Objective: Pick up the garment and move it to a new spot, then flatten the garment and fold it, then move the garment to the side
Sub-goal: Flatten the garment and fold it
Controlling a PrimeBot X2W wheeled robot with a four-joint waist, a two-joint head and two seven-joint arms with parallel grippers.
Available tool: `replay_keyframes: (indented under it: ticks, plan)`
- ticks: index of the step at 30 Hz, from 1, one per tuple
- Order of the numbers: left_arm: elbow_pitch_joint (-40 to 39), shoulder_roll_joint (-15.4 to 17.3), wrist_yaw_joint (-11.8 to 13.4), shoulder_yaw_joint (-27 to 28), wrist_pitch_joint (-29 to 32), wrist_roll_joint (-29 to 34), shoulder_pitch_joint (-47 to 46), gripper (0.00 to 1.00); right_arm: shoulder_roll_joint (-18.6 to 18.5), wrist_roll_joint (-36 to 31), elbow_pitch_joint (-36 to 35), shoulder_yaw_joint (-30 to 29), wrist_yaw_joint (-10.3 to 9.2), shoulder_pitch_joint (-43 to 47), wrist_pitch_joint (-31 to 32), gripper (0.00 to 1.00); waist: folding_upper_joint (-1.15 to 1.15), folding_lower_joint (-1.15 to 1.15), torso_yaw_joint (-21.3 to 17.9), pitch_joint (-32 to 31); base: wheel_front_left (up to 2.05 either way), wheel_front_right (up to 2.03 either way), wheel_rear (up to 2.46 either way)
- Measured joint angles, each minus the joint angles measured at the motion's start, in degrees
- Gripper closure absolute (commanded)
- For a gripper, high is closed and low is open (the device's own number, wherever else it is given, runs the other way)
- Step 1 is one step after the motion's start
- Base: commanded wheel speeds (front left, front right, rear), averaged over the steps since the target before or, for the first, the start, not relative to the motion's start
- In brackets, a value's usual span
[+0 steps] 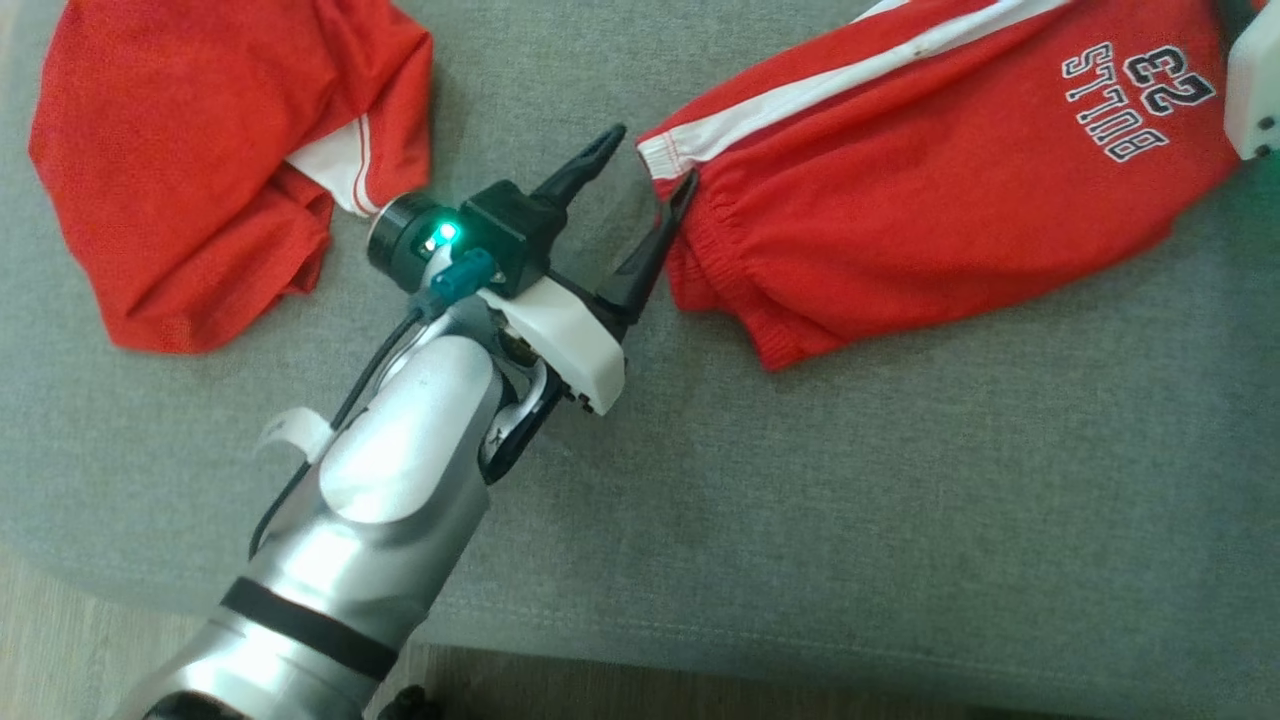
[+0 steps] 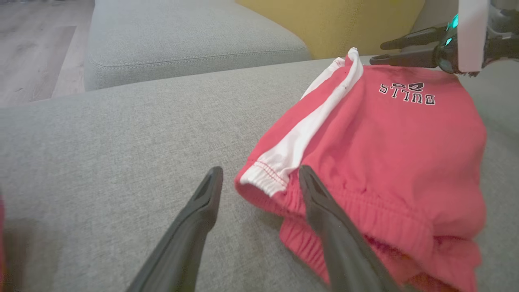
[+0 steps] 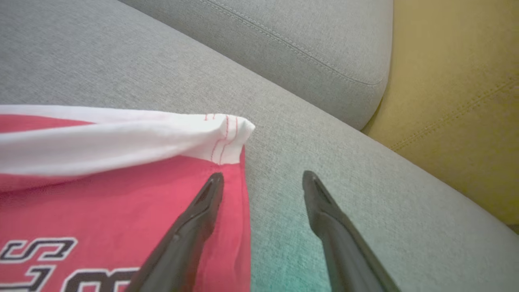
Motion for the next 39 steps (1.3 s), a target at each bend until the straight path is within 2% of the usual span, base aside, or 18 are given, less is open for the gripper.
replay_keyframes:
  ticks: [5, 9, 16, 20, 27, 34, 39]
  plan:
    - [-0.2, 0.0, 0.5, 1.6, 0.0, 0.3, 0.1, 0.00, 0.8, 0.0, 2.5, -0.8, 0.00, -0.3, -3.5, 0.00, 0.00, 0.00, -0.6, -1.1, 0.00, 0.00, 0.00]
    - [-1.5, 0.1, 1.0, 4.2, 0.0, 0.5, 0.8, 0.00, 1.6, 0.0, 4.1, -3.0, 0.00, -0.2, -8.9, 0.00, 0.00, -0.01, -1.5, -2.7, 0.00, 0.00, 0.00]
    - [-8.5, 0.4, 3.2, 12.2, -0.1, 0.0, 5.9, 0.00, 5.6, 0.4, 2.2, -8.3, 0.00, 2.3, -20.8, 0.00, 0.00, -0.01, -3.8, -6.8, 0.00, 0.00, 0.00]
    - [-14.4, 0.3, 4.1, 17.7, -0.2, -0.1, 9.2, 0.00, 7.5, 0.6, -1.1, -12.2, 0.00, 7.3, -24.7, 0.00, 0.00, -0.01, -5.2, -9.6, 0.00, 0.00, 0.00]
    - [-20.9, -0.1, 4.9, 24.4, -0.2, 0.8, 16.5, 0.00, 12.5, -2.3, -12.3, -21.2, 0.00, 19.2, -26.3, 0.00, 0.00, -0.01, -7.4, -14.0, 0.00, 0.00, 0.00]
    - [-21.9, -0.5, 4.9, 26.0, -0.2, 2.5, 25.5, 0.00, 19.5, -9.0, -20.9, -28.2, -0.01, 35.7, -26.3, 0.00, 0.00, -0.01, -9.0, -17.6, 0.00, 0.00, 0.00]
    - [-23.0, -0.7, 4.9, 26.3, -0.2, 2.7, 27.6, 0.00, 22.8, -11.0, -25.0, -32.1, -0.01, 41.4, -24.4, 0.00, 0.00, -0.01, -9.5, -18.0, 0.00, 0.00, 0.00]
